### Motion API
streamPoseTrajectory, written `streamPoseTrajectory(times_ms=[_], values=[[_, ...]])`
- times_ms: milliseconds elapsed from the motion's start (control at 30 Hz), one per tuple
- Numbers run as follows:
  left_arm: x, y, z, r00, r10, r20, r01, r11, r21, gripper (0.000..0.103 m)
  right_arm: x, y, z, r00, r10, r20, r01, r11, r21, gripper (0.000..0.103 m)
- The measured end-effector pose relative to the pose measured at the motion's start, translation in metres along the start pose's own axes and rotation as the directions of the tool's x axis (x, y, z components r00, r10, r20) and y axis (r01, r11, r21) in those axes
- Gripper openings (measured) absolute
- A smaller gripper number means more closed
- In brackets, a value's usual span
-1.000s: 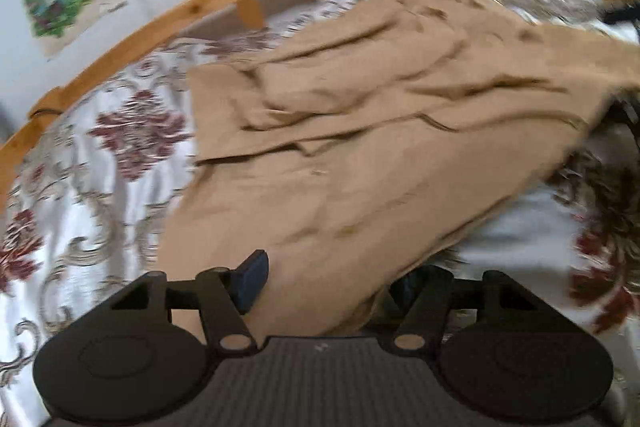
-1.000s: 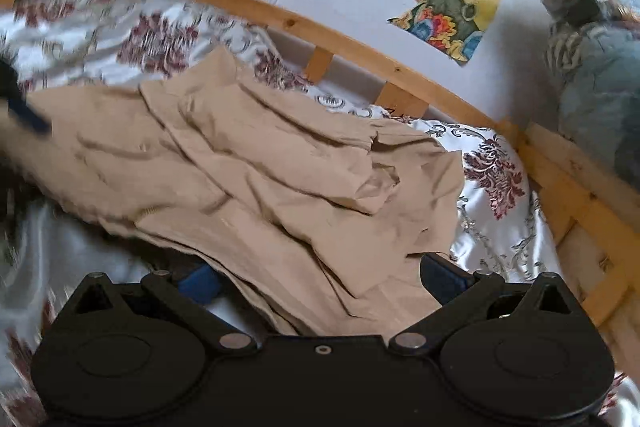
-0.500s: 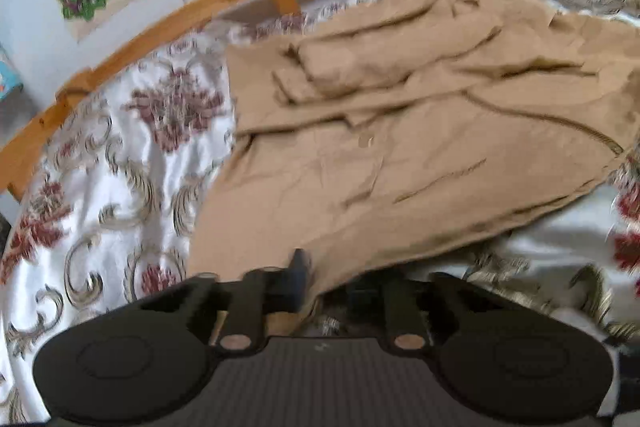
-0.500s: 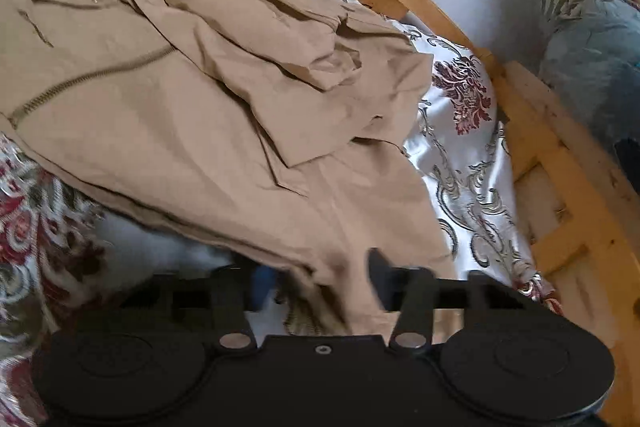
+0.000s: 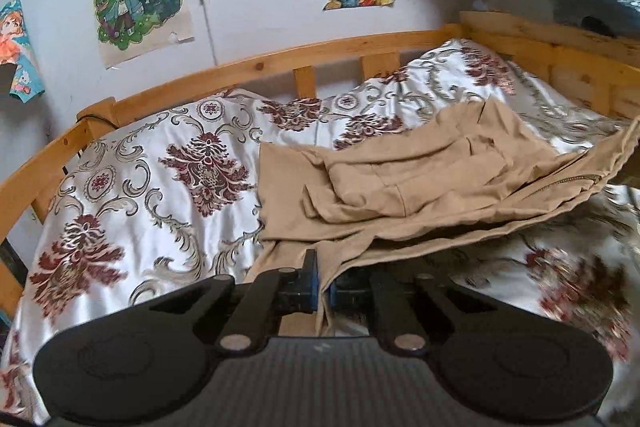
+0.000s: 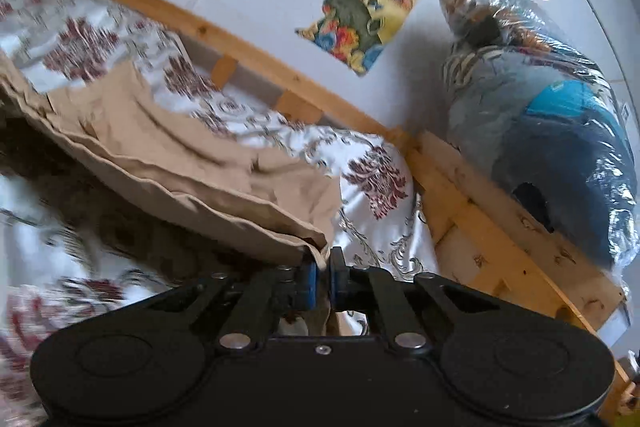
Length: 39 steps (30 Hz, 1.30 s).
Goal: Fold large clothes
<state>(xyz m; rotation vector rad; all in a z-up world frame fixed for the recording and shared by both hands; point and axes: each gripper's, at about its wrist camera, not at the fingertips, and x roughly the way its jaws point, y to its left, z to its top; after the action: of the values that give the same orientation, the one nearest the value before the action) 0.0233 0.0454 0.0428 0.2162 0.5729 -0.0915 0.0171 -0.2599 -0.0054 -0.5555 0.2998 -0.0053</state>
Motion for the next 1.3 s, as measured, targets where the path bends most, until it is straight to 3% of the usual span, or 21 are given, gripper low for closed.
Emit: streamPoseTrajectory(times_ms=[167,367,433,500,533,633,700,800,867,933,1033,1100,1200,1267,1300], values=[[-0.012,0.003,0.016,1.000,-0.019,-0.005,0.019,1.000,0.008,0.005,-0.019,-0.005,0.015,0.999,0.003,0.038,0.000,0.998,-0.060,0.005],[0.059,0.024,0.076,0.996,0.031,-0.080,-0.036,0.997,-0.063,0.005,0.072,-0.017,0.044,1.000,0.016,0.027,-0.012,0.991,-0.135,0.007],[0.096,0.026,0.094,0.990,0.066,-0.125,-0.068,0.998,-0.011,0.005,0.111,-0.020,0.052,1.000,0.026,0.004,-0.026,0.993,-0.116,0.014],[0.137,0.025,0.107,0.980,0.094,-0.177,-0.090,0.996,0.031,0.005,0.145,-0.023,0.057,0.999,0.029,-0.014,-0.030,0.997,-0.068,0.029],[0.157,0.026,0.110,0.974,0.097,-0.205,-0.092,0.995,0.034,0.005,0.158,-0.025,0.057,0.999,0.039,-0.022,-0.040,0.999,-0.034,0.030],[0.216,0.026,0.110,0.950,0.088,-0.300,-0.080,0.996,0.038,0.005,0.187,-0.035,0.048,0.998,0.059,-0.035,-0.055,0.991,0.121,0.048],[0.247,0.026,0.103,0.926,0.067,-0.371,-0.065,0.998,0.020,0.005,0.193,-0.045,0.038,0.998,0.064,-0.008,-0.061,0.968,0.243,0.078],[0.277,0.028,0.092,0.894,0.049,-0.446,-0.057,0.998,-0.005,0.005,0.189,-0.059,0.021,0.993,0.093,0.066,-0.111,0.918,0.381,0.095],[0.286,0.026,0.089,0.879,0.071,-0.471,-0.081,0.997,-0.001,0.006,0.180,-0.065,0.006,0.979,0.117,0.166,-0.177,0.892,0.416,0.102],[0.291,0.023,0.087,0.862,0.102,-0.496,-0.111,0.994,0.012,0.006,0.172,-0.071,-0.004,0.968,0.106,0.228,-0.200,0.875,0.440,0.102],[0.289,0.020,0.090,0.858,0.125,-0.498,-0.126,0.992,0.033,0.006,0.171,-0.084,-0.012,0.963,0.116,0.242,-0.226,0.837,0.499,0.102],[0.284,0.023,0.094,0.861,0.120,-0.494,-0.138,0.990,0.000,0.006,0.171,-0.088,-0.013,0.954,0.184,0.235,-0.281,0.821,0.497,0.102],[0.276,0.033,0.102,0.870,0.074,-0.488,-0.125,0.989,-0.073,0.014,0.176,-0.082,-0.014,0.940,0.311,0.144,-0.342,0.834,0.433,0.102],[0.266,0.040,0.108,0.884,0.030,-0.466,-0.105,0.985,-0.135,0.031,0.181,-0.071,-0.018,0.958,0.282,0.054,-0.279,0.871,0.405,0.102],[0.259,0.042,0.110,0.895,0.011,-0.445,-0.091,0.983,-0.159,0.055,0.185,-0.068,-0.022,0.965,0.263,0.014,-0.247,0.883,0.400,0.102]])
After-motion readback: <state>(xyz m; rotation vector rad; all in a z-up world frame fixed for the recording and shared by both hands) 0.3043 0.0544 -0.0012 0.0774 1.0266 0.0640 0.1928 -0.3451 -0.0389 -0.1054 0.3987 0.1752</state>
